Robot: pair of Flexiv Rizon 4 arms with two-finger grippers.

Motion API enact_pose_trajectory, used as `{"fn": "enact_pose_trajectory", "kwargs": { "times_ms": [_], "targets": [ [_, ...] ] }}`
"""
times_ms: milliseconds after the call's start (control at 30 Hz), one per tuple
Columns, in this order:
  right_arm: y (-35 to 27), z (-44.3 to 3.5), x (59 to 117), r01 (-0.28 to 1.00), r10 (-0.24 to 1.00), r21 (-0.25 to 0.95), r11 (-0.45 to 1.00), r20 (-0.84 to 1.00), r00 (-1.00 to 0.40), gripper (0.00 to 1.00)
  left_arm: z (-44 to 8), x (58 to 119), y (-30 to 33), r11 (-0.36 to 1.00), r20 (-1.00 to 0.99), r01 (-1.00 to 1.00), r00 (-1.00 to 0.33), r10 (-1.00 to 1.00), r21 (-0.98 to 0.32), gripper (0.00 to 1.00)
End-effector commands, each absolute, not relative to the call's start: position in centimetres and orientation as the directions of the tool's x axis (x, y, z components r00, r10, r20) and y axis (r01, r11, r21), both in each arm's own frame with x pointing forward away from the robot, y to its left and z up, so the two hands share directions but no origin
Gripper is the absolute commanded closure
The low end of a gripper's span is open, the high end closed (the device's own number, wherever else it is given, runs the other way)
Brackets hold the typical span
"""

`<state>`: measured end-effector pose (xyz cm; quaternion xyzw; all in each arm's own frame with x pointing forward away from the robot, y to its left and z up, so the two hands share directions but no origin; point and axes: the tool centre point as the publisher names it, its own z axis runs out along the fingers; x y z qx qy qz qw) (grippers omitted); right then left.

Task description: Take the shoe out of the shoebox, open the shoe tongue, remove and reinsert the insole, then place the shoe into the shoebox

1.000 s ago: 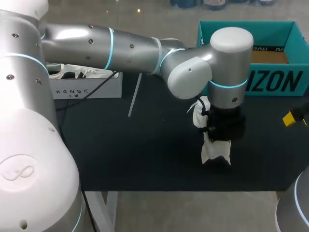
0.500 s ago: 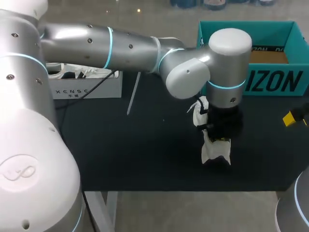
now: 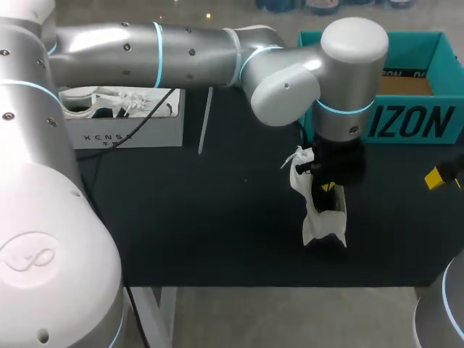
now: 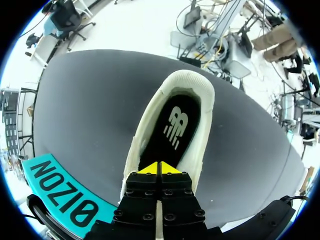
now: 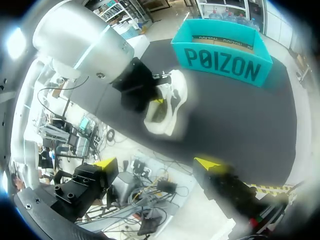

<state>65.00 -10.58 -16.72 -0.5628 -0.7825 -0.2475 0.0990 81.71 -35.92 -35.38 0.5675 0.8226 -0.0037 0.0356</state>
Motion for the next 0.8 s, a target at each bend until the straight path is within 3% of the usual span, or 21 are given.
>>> {"fn": "enact_pose_trajectory", "kwargs": {
  "times_ms": [33,100,133,167,200,233,800],
  "targets": [
    [-10.5,-16.8,65.2,0.931,0.832,0.272,0.245,0.433,-0.345,0.0,-35.5,82.1,-36.4,0.357,-0.047,0.933,-0.355,0.934,0.046,1.0],
    [-10.5,-16.8,65.2,0.931,0.832,0.272,0.245,0.433,-0.345,0.0,-35.7,82.2,-36.5,0.357,-0.045,0.933,-0.355,0.934,0.046,1.0],
    [-10.5,-16.8,65.2,0.931,0.832,0.272,0.245,0.433,-0.345,0.0,-35.9,82.3,-36.7,0.359,-0.041,0.933,-0.357,0.933,0.042,0.55],
    [-10.5,-16.8,65.2,0.931,0.832,0.272,0.245,0.433,-0.345,0.0,-36.1,82.2,-36.8,0.358,-0.039,0.933,-0.356,0.934,0.04,0.23],
    [-10.5,-16.8,65.2,0.931,0.832,0.272,0.245,0.433,-0.345,0.0,-36.2,82.2,-36.8,0.358,-0.037,0.933,-0.357,0.934,0.038,0.07],
    [-10.5,-16.8,65.2,0.931,0.832,0.272,0.245,0.433,-0.345,0.0,-36.4,82.1,-36.9,0.359,-0.033,0.933,-0.358,0.933,0.032,0.0],
    [-10.5,-16.8,65.2,0.931,0.832,0.272,0.245,0.433,-0.345,0.0,-37.3,80.8,-36.5,0.36,-0.028,0.933,-0.36,0.932,-0.021,0.0]
  ]
}}
